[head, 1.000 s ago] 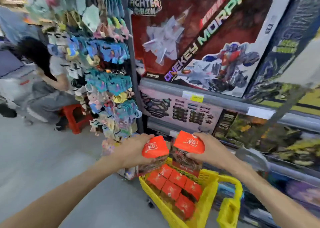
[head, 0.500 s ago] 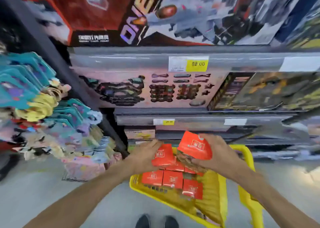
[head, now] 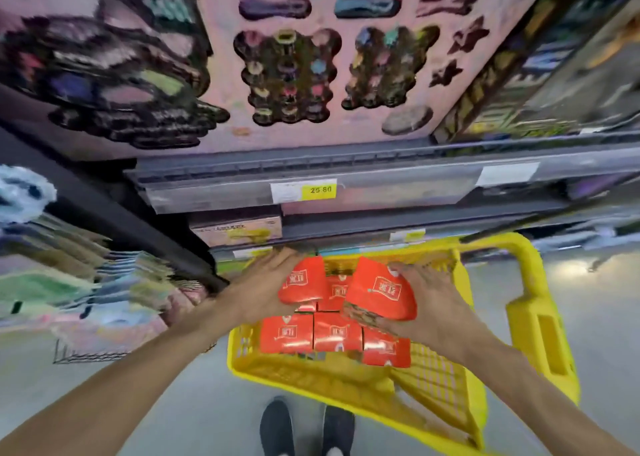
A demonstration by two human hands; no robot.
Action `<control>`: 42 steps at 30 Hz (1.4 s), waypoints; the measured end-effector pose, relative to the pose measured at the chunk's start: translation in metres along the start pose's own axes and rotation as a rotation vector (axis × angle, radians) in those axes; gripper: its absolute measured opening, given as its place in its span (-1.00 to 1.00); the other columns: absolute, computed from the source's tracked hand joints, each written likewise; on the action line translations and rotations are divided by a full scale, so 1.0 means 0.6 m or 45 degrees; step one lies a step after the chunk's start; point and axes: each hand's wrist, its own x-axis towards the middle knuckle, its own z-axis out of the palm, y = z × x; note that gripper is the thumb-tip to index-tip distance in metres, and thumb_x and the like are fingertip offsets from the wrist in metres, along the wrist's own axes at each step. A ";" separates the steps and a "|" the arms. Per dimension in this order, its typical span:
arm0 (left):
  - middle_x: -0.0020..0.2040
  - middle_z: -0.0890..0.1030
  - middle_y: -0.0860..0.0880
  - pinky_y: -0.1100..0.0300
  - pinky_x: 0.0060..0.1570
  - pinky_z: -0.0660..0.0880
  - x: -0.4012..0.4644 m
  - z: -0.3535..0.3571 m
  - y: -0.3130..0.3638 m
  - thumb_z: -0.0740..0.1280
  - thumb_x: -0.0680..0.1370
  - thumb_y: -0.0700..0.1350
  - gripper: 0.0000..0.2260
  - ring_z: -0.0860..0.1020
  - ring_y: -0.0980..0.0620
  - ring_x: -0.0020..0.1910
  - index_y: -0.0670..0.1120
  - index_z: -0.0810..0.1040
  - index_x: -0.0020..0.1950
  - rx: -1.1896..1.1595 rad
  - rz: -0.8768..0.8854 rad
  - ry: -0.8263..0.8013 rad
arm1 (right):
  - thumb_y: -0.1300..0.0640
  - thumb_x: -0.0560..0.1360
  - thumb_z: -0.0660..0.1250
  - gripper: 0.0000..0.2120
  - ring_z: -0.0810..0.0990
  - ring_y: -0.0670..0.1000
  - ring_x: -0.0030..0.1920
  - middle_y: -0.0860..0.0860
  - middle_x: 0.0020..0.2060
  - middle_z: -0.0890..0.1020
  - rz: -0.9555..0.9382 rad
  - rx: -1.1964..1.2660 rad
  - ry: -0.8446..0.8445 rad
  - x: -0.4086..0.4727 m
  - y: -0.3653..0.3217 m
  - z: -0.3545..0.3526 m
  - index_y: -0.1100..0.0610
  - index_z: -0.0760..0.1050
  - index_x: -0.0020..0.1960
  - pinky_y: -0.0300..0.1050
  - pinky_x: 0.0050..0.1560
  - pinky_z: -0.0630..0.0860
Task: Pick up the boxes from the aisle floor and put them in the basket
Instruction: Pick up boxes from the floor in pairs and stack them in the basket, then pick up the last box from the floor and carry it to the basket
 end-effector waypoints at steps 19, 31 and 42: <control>0.52 0.18 0.03 0.19 0.43 0.03 -0.027 -0.008 0.001 0.39 0.47 0.20 -0.14 0.16 0.03 0.48 0.04 -0.02 0.61 0.104 0.032 0.032 | -0.14 0.44 0.46 -0.10 0.04 0.05 0.55 0.02 0.54 0.15 -0.239 -0.080 -0.354 0.131 0.008 0.093 0.05 0.01 0.57 -0.22 0.41 -0.18; 0.59 0.04 0.04 0.05 0.54 -0.14 -0.028 -0.082 0.082 0.27 0.52 0.32 -0.16 -0.06 0.06 0.56 0.00 -0.07 0.62 0.166 0.102 0.087 | -0.46 0.38 0.22 0.01 0.06 0.05 0.55 0.04 0.56 0.13 -0.289 -0.188 -0.224 0.076 0.048 0.012 0.08 -0.04 0.59 -0.07 0.54 -0.10; 0.56 0.23 -0.05 -0.01 0.45 0.21 0.015 -0.294 0.477 0.36 0.47 0.28 -0.20 0.21 -0.06 0.52 -0.04 0.16 0.58 0.276 0.724 0.222 | -0.47 0.35 0.23 -0.03 0.32 0.12 0.45 0.10 0.45 0.37 0.076 -0.174 0.153 -0.285 0.087 -0.329 0.15 0.20 0.53 -0.09 0.44 0.15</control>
